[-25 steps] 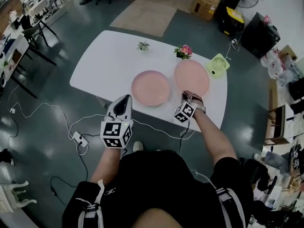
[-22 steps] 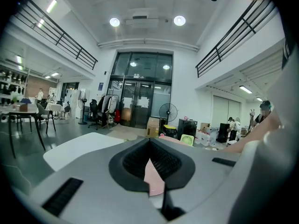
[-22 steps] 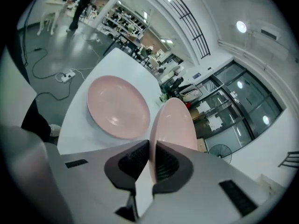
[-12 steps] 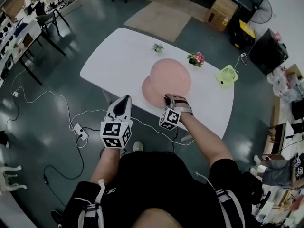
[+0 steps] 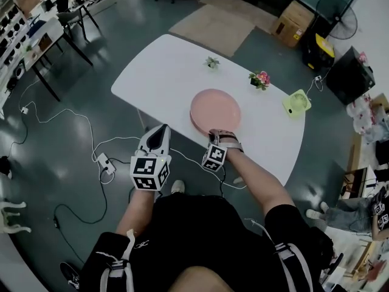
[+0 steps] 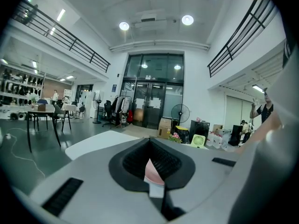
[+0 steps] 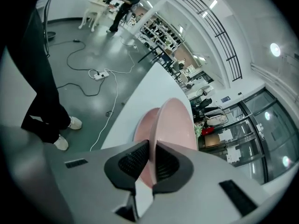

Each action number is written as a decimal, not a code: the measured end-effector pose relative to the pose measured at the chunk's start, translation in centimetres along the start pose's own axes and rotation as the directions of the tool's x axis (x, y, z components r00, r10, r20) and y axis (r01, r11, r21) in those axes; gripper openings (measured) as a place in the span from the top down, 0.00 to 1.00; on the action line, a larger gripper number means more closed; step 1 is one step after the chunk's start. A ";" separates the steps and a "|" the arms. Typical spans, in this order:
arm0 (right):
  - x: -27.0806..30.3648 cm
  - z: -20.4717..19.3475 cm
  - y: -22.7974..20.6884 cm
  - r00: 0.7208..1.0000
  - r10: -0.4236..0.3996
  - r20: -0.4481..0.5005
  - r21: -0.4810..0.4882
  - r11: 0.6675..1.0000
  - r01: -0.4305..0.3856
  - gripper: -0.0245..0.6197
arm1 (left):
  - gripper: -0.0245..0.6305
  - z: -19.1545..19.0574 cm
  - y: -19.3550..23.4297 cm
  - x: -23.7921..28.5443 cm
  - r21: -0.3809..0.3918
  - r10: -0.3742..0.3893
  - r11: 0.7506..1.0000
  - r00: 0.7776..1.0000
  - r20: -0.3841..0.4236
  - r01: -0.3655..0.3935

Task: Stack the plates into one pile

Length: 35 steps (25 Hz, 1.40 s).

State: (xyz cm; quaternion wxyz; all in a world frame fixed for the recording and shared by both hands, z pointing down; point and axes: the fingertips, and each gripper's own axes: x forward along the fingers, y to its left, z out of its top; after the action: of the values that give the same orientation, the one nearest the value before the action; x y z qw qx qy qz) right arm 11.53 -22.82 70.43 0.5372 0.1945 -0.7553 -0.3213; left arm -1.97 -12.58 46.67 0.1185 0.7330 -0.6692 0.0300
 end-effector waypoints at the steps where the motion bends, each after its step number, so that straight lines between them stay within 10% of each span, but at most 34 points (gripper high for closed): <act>1: 0.1 0.0 0.4 1.000 0.009 -0.005 0.003 1.000 -0.009 0.89 | 0.94 -0.1 0.1 -0.2 0.000 0.000 1.000 1.000 -0.001 0.000; 8: 1.1 0.0 1.2 0.999 0.041 0.019 0.156 0.987 -0.044 0.82 | 0.94 -0.4 0.0 -0.3 0.000 -0.007 1.000 1.000 -0.015 0.007; 14: -2.8 1.4 -1.6 0.988 0.002 0.157 0.436 0.897 -0.071 0.74 | 0.94 0.1 -1.2 0.7 0.010 -0.040 0.999 0.999 -0.017 0.041; 19: -8.5 0.7 -8.9 0.945 -0.224 0.238 0.739 0.673 -0.026 0.78 | 0.94 0.7 -3.5 2.8 0.027 -0.097 0.995 0.995 -0.014 0.097; 26: -19.1 -5.8 -18.0 0.793 -0.602 0.095 0.939 0.320 0.130 0.94 | 0.94 2.0 -8.1 5.5 0.058 -0.204 0.977 0.979 -0.007 0.204; 31: -24.9 -11.1 -19.1 0.712 -0.701 -0.033 0.958 0.182 0.223 0.94 | 0.94 2.4 -11.5 6.7 0.081 -0.274 0.959 0.962 -0.003 0.273; 35: -26.6 -13.9 -18.0 0.700 -0.707 -0.104 0.961 0.109 0.253 0.94 | 0.94 2.5 -13.6 7.5 0.095 -0.326 0.941 0.945 -0.007 0.325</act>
State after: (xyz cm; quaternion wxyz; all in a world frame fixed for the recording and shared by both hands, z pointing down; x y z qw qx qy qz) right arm 32.86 -22.57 42.72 0.0181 0.6394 -0.7686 -0.0119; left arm 11.97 -19.42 43.95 0.0840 0.8385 -0.5370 0.0386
